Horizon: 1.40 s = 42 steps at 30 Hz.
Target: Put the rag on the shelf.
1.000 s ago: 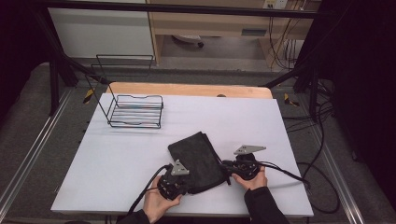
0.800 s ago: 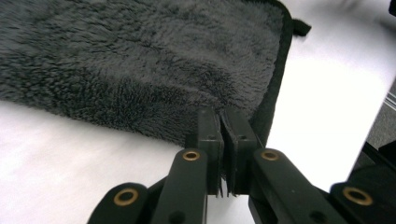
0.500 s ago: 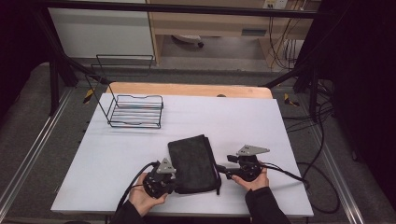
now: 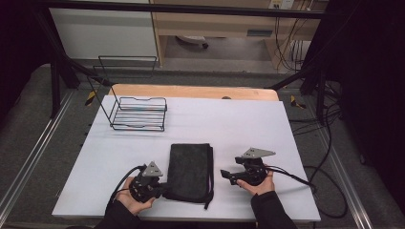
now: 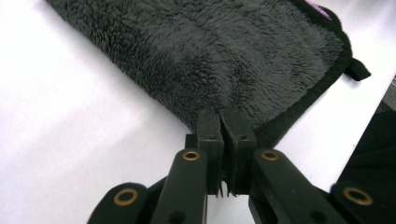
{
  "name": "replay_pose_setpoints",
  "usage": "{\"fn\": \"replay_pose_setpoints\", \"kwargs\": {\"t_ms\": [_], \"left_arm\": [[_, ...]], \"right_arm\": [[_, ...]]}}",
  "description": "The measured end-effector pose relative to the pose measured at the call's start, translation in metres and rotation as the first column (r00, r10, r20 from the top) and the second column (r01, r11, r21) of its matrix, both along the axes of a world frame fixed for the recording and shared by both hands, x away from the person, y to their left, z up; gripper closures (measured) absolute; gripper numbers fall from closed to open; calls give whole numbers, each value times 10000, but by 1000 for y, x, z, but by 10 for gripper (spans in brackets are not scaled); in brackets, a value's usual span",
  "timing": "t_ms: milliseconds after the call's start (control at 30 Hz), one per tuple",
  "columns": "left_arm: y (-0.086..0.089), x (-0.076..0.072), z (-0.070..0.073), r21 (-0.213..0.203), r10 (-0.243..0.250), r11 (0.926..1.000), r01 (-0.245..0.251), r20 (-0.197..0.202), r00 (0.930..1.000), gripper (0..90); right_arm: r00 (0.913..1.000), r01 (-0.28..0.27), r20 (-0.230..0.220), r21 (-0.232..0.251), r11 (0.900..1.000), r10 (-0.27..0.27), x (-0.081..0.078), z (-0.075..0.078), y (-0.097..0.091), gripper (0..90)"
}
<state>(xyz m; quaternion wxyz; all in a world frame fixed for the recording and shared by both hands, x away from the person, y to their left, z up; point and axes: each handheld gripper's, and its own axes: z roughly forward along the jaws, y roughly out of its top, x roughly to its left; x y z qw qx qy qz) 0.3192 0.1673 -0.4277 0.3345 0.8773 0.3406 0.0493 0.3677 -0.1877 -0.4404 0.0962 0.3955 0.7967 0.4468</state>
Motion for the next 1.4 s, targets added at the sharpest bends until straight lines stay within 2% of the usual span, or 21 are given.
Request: {"fn": "replay_pose_setpoints", "kwargs": {"t_ms": [67, 233, 400, 667, 733, 767, 900, 967, 1100, 1167, 1300, 1400], "left_arm": [[0, -1, -2, -71, 21, 10000, -21, 23, 10000, 856], [5, -3, 3, -208, 55, 9998, -49, 278, 9996, 814], [15, 0, 10, -470, 465, 9979, -437, 602, 9971, 649], [19, 21, 11, -543, 685, 9964, -646, 732, 9950, 399], [19, 28, 13, -507, 780, 9960, -740, 813, 9936, 296], [19, 31, 13, -504, 834, 9956, -795, 820, 9931, 296], [19, 46, 15, -580, 1040, 9933, -996, 778, 9915, 179], [18, 52, 16, -583, 1100, 9928, -1051, 889, 9899, 139], [13, 65, 18, -507, 1226, 9917, -1184, 896, 9884, 99], [10, 70, 18, -343, 1317, 9911, -1288, 1012, 9861, 103], [3, 81, 17, -296, 1547, 9879, -1524, 1030, 9826, 105], [-1, 90, 18, -226, 1665, 9860, -1650, 1227, 9784, 119]], "right_arm": [[10000, 81, -10, 21, 10000, -80, 0, 0, 1, 123], [9999, 93, 68, 83, 9999, -94, 1, 0, 0, 99], [9999, 97, 141, 169, 9998, -100, 1, 1, 0, 82], [9995, 206, 249, 268, 9994, -212, 1, 3, -1, 57], [9993, 226, 307, 266, 9994, -234, 1, 3, -1, 51], [9993, 226, 307, 266, 9994, -234, 1, 3, -1, 51], [9992, 230, 314, 241, 9994, -237, 2, 3, -1, 43], [9993, 200, 322, 223, 9996, -207, 2, 2, -1, 42], [9994, 188, 288, 183, 9997, -193, 2, 2, 0, 41], [9994, 183, 301, 163, 9997, -188, 2, 2, -1, 40], [9994, 207, 273, 164, 9997, -212, 1, 2, -1, 41], [9995, 160, 270, 78, 9998, -162, 2, 1, 0, 43]]}}
